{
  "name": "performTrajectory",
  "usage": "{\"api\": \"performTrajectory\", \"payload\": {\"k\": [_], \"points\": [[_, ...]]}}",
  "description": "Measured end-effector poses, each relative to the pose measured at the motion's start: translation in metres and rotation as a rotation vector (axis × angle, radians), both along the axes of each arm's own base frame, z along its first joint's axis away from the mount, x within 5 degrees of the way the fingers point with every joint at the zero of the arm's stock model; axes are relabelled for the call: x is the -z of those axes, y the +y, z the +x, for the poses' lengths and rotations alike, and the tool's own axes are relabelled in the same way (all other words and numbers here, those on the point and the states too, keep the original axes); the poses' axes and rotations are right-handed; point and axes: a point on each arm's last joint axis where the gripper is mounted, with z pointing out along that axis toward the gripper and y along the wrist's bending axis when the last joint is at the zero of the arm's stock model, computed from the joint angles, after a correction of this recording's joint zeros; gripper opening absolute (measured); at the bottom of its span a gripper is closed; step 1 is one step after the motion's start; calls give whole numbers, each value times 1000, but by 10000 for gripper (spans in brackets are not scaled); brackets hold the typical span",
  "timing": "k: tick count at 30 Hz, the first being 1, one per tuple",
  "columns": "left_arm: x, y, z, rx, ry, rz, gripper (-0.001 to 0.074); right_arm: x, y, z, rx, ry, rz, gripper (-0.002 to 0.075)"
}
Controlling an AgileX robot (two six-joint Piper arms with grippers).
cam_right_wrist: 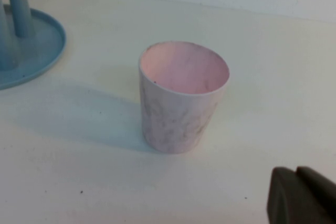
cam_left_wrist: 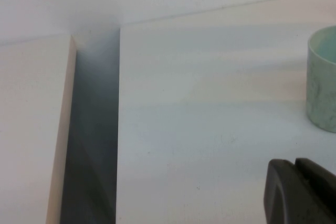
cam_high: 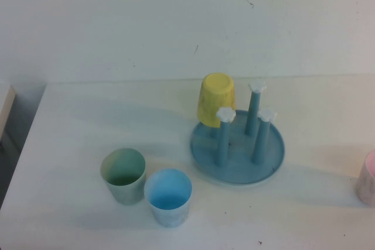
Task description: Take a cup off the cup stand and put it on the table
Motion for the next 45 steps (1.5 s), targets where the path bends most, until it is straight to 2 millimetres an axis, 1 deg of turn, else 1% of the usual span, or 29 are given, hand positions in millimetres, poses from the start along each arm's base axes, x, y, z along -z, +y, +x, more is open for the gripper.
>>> {"api": "performTrajectory", "payload": {"k": [45], "points": [[0, -1, 0, 2, 1, -27, -3, 0, 0, 0, -1, 0, -2, -1]]}}
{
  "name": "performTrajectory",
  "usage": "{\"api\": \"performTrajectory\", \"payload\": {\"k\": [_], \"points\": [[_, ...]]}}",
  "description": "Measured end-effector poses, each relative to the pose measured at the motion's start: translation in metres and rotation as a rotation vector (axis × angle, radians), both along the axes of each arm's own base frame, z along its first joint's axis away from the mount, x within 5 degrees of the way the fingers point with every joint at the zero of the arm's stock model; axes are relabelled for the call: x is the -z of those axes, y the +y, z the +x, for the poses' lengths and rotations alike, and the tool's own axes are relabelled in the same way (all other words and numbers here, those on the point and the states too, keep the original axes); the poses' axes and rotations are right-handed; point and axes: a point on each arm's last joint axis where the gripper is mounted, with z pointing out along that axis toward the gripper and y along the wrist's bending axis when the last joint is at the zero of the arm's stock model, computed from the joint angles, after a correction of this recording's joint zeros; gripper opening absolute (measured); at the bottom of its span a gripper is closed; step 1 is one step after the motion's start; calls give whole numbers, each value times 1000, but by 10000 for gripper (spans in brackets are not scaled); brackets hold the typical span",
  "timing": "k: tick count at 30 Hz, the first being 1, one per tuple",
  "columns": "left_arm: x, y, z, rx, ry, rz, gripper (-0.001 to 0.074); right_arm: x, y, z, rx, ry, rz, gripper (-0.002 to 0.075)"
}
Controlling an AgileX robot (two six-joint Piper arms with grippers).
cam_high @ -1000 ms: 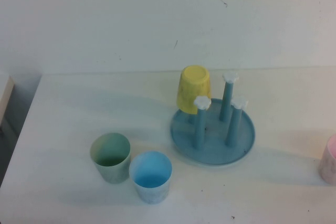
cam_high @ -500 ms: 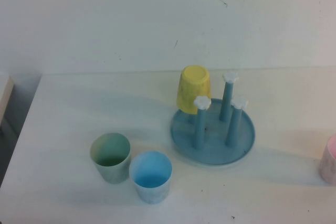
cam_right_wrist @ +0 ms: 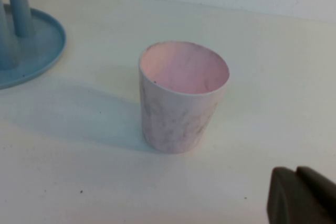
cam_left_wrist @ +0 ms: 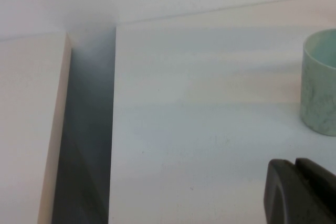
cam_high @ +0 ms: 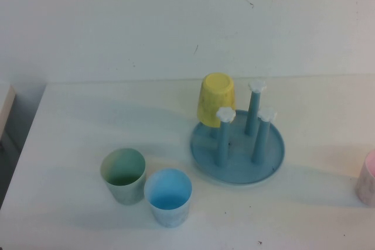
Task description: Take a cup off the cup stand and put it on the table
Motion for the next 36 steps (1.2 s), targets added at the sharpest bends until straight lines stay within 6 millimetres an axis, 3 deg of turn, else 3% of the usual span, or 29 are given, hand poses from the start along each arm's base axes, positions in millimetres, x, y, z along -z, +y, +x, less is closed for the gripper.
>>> {"api": "performTrajectory", "payload": {"k": [16, 19, 24, 26, 29, 36], "points": [[0, -2, 0, 3, 2, -47, -3, 0, 0, 0, 0, 0, 0, -1], [-4, -5, 1, 4, -32, -206, -3, 0, 0, 0, 0, 0, 0, -1], [-23, -7, 3, -61, -158, -833, -3, 0, 0, 0, 0, 0, 0, -1], [-28, -3, 4, -104, -202, -994, -3, 0, 0, 0, 0, 0, 0, -1], [-32, 4, 4, -166, -267, -1096, -3, 0, 0, 0, 0, 0, 0, -1], [-32, 5, 4, -179, -269, -1150, -3, 0, 0, 0, 0, 0, 0, -1]]}}
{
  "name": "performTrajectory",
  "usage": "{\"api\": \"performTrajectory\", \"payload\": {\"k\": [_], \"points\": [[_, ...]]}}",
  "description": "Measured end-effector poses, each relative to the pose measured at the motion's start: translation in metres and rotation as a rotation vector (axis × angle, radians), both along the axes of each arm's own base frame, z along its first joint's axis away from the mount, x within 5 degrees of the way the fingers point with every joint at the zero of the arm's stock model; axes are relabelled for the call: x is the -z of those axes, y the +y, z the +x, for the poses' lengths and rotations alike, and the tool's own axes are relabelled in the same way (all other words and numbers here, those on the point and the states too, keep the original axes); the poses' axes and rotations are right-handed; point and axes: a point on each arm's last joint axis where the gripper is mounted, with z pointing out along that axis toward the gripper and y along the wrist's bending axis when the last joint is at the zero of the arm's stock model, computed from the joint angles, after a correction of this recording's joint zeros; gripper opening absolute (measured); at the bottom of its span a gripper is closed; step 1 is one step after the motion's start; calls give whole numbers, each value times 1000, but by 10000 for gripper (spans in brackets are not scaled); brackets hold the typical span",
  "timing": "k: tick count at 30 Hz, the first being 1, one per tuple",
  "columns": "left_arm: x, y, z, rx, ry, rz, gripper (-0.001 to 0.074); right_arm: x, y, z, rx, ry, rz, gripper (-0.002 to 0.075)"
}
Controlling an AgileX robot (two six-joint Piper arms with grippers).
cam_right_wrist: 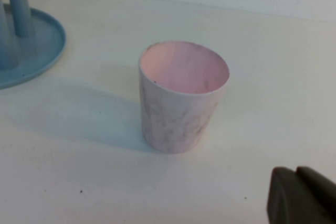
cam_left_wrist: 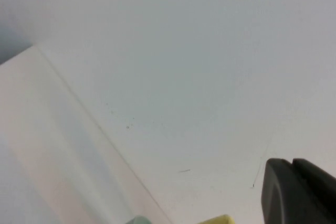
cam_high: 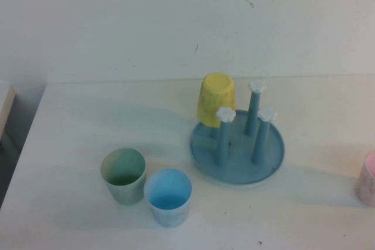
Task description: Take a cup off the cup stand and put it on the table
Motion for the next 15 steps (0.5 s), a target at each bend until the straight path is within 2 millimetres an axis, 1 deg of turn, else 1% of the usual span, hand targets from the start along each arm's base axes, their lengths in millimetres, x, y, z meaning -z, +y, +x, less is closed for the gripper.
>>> {"api": "performTrajectory", "payload": {"k": [4, 7, 9, 10, 13, 15], "points": [[1, -4, 0, 46, 14, 28, -3, 0, 0, 0, 0, 0, 0, -1], [5, -14, -1, 143, 36, 175, -3, 0, 0, 0, 0, 0, 0, -1], [2, -21, 0, 231, 64, 282, -3, 0, 0, 0, 0, 0, 0, -1], [-2, -24, 0, 265, 76, 327, -3, 0, 0, 0, 0, 0, 0, -1], [-25, -34, 7, 398, 147, 517, -3, 0, 0, 0, 0, 0, 0, -1], [-43, -38, 16, 492, 221, 663, -3, 0, 0, 0, 0, 0, 0, -1]]}}
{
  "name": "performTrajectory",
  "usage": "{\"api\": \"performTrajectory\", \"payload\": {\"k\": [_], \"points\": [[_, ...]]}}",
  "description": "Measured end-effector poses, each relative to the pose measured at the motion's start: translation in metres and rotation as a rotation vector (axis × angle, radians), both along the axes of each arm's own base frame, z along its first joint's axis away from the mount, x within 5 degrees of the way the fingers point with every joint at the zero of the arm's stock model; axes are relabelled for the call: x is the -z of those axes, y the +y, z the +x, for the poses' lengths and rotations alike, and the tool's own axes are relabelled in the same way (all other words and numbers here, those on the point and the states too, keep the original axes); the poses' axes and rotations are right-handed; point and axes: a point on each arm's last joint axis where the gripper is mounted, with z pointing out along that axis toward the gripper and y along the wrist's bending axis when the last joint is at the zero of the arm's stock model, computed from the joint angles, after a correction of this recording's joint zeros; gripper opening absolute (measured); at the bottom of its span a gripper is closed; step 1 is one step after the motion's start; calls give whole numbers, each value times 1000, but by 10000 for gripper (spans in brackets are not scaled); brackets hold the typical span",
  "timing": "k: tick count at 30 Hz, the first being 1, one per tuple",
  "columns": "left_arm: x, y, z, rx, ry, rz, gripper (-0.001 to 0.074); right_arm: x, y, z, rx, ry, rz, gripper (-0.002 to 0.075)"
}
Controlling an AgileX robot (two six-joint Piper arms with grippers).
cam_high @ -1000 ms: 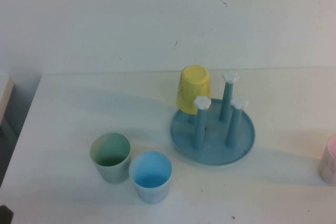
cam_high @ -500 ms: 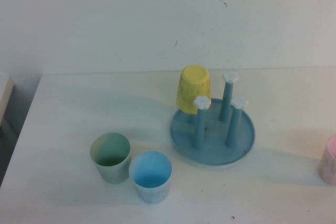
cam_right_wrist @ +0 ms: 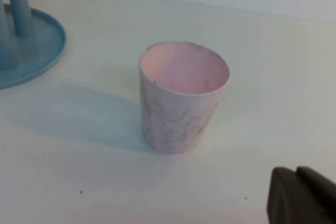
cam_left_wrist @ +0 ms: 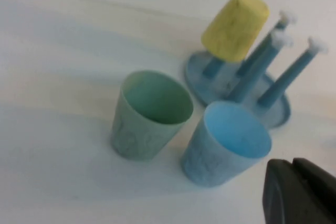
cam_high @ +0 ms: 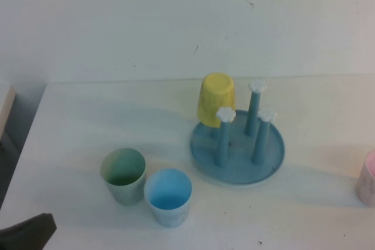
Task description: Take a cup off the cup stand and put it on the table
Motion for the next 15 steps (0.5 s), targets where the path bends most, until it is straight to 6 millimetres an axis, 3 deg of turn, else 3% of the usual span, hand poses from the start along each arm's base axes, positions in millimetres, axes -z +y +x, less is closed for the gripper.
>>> {"api": "performTrajectory", "payload": {"k": [8, 15], "points": [[-56, -1, 60, 244, 198, 428, -3, 0, 0, 0, 0, 0, 0, -1], [-102, -6, 124, 315, 216, 542, -3, 0, 0, 0, -1, 0, -2, -1]]}}
